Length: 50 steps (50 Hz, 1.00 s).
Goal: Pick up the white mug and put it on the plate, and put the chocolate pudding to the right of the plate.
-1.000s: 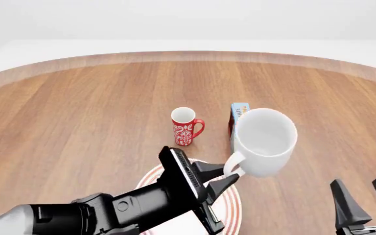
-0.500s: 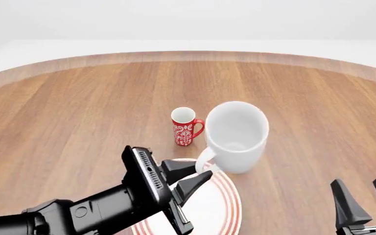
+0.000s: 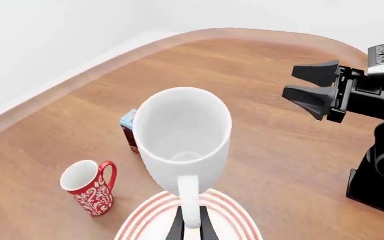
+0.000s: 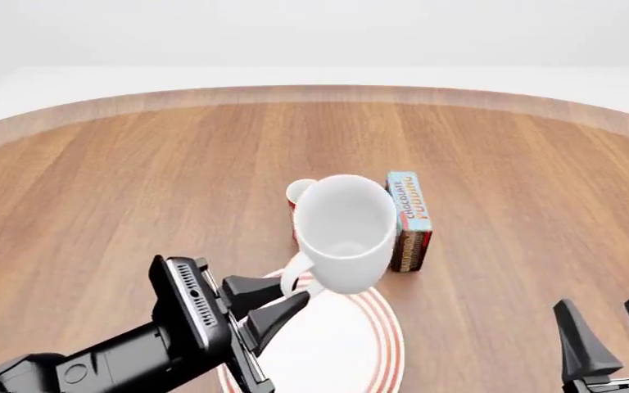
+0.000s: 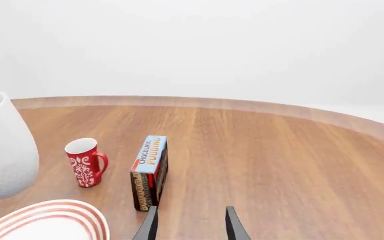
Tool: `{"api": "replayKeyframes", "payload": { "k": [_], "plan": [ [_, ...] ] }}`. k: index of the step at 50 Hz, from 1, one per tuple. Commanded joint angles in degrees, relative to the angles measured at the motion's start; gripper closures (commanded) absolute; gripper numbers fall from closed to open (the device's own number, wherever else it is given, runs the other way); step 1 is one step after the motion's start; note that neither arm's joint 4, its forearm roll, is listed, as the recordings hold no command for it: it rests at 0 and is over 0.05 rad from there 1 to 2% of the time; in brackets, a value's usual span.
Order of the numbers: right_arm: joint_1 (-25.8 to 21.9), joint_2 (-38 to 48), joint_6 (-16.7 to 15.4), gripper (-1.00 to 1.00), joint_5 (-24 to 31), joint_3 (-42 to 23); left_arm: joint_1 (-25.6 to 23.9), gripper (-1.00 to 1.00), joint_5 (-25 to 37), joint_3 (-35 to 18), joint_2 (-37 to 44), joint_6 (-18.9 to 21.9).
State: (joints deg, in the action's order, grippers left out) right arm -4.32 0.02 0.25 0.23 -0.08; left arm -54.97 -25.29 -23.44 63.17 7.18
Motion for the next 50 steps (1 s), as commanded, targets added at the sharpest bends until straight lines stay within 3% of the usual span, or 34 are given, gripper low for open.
{"api": "replayKeyframes", "payload": {
  "k": [1,25,36,50],
  "plan": [
    [0.0,0.0,-0.1,-1.00,0.0,0.0,2.2,1.00,2.3,2.8,-4.3,0.0],
    [0.0,0.0,-0.2,-1.00,-0.3,0.0,3.3,1.00,0.7,9.0,-7.2,-2.4],
    [-0.2,0.0,-0.3,-1.00,-0.3,0.0,3.0,1.00,-4.0,11.8,-3.8,-4.3],
    [-0.1,0.0,-0.3,-1.00,-0.4,-0.1,2.5,1.00,-14.1,15.1,6.5,-7.7]
  ]
}}
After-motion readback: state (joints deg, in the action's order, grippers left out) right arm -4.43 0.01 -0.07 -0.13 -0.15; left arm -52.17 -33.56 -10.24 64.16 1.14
